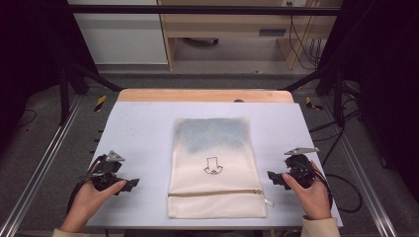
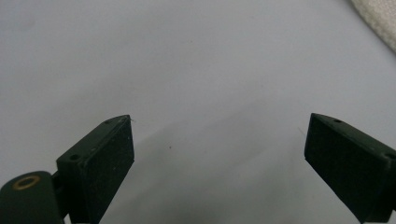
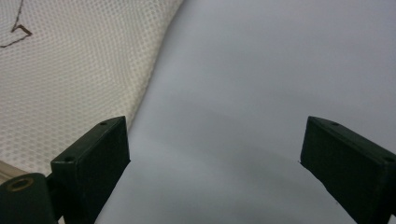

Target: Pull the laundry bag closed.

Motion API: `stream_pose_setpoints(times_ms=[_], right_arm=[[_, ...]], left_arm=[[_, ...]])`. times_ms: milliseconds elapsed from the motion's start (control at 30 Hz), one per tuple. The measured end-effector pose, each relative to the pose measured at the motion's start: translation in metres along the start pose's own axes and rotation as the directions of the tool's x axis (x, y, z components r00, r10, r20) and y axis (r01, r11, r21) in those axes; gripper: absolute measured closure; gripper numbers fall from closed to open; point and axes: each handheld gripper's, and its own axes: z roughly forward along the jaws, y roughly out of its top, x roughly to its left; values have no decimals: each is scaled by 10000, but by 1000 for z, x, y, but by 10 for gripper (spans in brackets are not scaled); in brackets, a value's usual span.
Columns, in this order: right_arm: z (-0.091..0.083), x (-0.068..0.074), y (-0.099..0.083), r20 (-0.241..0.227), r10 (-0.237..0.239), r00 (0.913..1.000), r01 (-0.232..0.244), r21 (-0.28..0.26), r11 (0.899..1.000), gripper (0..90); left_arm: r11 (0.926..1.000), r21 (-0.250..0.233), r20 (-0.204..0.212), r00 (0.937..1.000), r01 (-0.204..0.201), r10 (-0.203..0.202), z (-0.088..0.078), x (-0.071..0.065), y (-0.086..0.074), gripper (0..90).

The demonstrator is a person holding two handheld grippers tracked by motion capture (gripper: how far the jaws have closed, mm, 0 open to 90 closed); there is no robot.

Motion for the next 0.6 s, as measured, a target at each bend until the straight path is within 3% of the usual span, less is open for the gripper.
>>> stream_pose_setpoints(times_ms=[267, 600], right_arm=[[-2, -12, -15, 353, 651, 9973, -652, 4, 9979, 74], [-3, -15, -30, 496, 880, 9949, -876, -111, 9961, 80]], left_arm=[[10000, -8, -319, 9995, -43, 43, -2, 6, -4, 86], [9997, -244, -489, 9988, 66, -78, -5, 12, -14, 83]])
